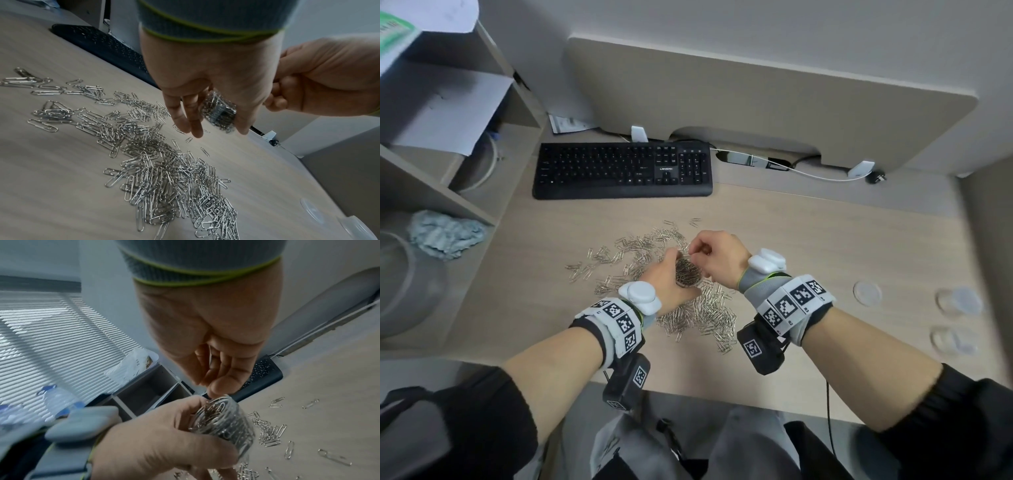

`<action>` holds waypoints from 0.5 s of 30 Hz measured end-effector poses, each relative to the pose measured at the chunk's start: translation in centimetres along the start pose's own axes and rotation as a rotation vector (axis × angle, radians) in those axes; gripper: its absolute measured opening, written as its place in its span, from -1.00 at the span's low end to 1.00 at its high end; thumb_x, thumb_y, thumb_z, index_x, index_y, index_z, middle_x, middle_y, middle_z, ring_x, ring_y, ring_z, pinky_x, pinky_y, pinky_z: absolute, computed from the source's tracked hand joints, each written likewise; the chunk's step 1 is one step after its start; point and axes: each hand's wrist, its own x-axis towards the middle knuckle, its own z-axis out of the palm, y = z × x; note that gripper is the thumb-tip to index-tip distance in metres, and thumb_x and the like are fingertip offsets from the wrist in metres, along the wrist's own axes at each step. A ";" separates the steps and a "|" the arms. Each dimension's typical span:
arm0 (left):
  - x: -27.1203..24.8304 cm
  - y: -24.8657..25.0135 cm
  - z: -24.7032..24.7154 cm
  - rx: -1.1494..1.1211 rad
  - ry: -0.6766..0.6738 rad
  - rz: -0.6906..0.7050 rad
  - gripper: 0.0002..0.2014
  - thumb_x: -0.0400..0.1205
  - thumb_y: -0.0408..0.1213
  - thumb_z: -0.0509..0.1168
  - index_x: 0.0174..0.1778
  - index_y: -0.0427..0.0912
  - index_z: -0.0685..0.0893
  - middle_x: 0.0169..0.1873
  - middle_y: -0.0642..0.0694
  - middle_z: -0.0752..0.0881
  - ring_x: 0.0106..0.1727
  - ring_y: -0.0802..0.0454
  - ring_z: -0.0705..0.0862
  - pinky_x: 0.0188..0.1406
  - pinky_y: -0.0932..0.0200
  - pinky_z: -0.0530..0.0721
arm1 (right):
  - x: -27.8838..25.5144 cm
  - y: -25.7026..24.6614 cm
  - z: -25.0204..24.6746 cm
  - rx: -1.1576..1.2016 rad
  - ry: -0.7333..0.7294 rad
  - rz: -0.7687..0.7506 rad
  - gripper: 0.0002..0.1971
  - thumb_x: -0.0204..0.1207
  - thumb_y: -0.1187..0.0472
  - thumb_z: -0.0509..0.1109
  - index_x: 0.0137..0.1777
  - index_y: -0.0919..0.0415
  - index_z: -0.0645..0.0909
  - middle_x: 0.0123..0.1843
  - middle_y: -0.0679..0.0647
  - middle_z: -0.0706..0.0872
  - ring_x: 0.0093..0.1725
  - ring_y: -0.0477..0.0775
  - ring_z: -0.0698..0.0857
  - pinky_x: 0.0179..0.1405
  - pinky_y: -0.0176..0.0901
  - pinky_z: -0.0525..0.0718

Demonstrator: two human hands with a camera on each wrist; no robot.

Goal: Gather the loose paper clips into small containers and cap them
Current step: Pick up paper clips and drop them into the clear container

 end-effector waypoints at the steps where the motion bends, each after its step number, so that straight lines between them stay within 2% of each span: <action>1: 0.0 -0.1 -0.1 0.001 0.006 0.000 -0.24 0.32 0.09 0.54 0.35 -0.04 0.35 -0.01 -0.12 0.72 -0.09 -0.13 0.71 -0.16 0.00 0.70 | -0.1 0.1 0.1 -0.119 -0.009 -0.026 -0.91 0.49 0.25 0.44 -0.03 0.17 0.67 -0.28 0.01 0.65 -0.27 0.04 0.61 -0.25 -0.18 0.54; 4: -0.2 0.0 -0.2 0.005 0.014 0.015 -0.25 0.41 -0.01 0.54 0.44 -0.09 0.34 -0.07 -0.11 0.70 -0.13 -0.12 0.68 -0.30 0.13 0.57 | -0.3 0.8 0.8 -0.425 -0.046 -0.012 -0.57 0.41 -0.07 0.51 0.16 0.11 0.50 -0.04 0.04 0.53 -0.11 0.14 0.58 -0.15 -0.08 0.49; 6: -0.4 0.3 -0.1 0.026 0.014 0.050 -0.23 0.40 -0.01 0.55 0.46 -0.06 0.33 -0.01 -0.13 0.71 -0.06 -0.17 0.70 -0.17 0.08 0.63 | -0.3 1.2 1.1 -0.460 -0.024 0.033 -0.47 0.38 -0.14 0.50 0.20 0.13 0.42 0.02 0.09 0.52 -0.13 0.19 0.58 -0.19 -0.06 0.48; 8: -0.5 0.6 0.1 0.044 0.016 0.080 -0.23 0.39 -0.01 0.54 0.46 -0.06 0.34 0.10 -0.14 0.71 0.03 -0.21 0.70 -0.02 -0.02 0.67 | -0.2 1.5 1.2 -0.432 -0.003 0.032 -0.50 0.40 -0.12 0.48 0.16 0.14 0.40 0.02 0.13 0.59 -0.11 0.22 0.60 -0.19 -0.04 0.49; 10: -0.4 0.6 0.2 0.051 0.015 0.090 -0.25 0.41 -0.03 0.53 0.46 -0.09 0.35 0.15 -0.14 0.70 0.07 -0.21 0.70 0.03 -0.04 0.67 | -0.1 1.6 1.0 -0.399 -0.024 0.014 -0.54 0.42 -0.10 0.47 0.13 0.15 0.42 -0.03 0.13 0.63 -0.06 0.21 0.61 -0.14 -0.02 0.51; 13: -0.3 0.3 0.2 0.050 0.015 0.076 -0.25 0.39 0.01 0.54 0.44 -0.05 0.35 0.10 -0.13 0.72 0.02 -0.18 0.70 -0.02 -0.02 0.66 | -0.1 1.8 0.6 -0.345 -0.058 0.030 -0.58 0.43 -0.15 0.48 0.08 0.10 0.45 -0.10 0.07 0.69 -0.04 0.16 0.64 -0.06 0.01 0.60; 15: -0.2 0.2 0.2 0.053 0.020 0.059 -0.25 0.37 0.05 0.55 0.41 -0.01 0.35 -0.03 -0.13 0.74 -0.08 -0.14 0.70 -0.11 0.01 0.66 | 0.0 2.0 0.4 -0.332 -0.034 0.053 -0.60 0.46 -0.17 0.45 0.07 0.11 0.49 -0.09 0.09 0.73 -0.02 0.15 0.66 -0.01 0.03 0.63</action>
